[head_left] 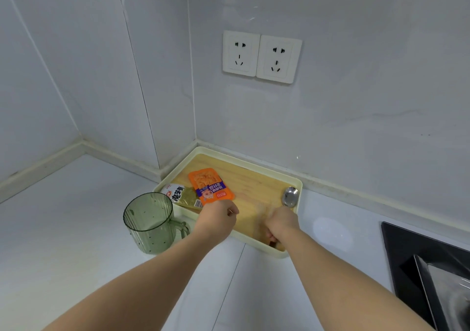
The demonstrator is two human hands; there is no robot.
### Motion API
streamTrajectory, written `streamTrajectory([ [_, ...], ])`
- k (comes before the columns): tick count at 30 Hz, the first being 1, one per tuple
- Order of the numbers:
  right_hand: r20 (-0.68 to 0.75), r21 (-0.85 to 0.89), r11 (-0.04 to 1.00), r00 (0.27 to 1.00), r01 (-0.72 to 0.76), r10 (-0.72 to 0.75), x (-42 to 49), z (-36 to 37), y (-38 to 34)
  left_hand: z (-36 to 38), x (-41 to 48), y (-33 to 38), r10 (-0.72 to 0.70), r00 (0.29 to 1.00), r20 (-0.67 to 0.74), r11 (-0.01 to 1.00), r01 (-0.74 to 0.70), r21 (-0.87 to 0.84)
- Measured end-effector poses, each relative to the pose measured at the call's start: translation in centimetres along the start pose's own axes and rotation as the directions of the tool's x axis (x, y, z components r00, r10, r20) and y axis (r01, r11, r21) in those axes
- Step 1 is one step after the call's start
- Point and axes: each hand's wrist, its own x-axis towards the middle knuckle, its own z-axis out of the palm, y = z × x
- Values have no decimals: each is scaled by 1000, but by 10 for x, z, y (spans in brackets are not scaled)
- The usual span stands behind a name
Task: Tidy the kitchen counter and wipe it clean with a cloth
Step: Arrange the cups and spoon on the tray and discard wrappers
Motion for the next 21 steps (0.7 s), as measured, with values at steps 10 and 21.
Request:
streamTrajectory([
  [10, 3, 25, 998, 998, 59, -59, -43, -26, 8, -21, -30, 29, 76, 997, 5, 996, -76, 53],
  [21, -145, 107, 988, 985, 114, -98, -126, -104, 51, -6, -81, 112, 289, 944, 157, 952, -301, 57],
])
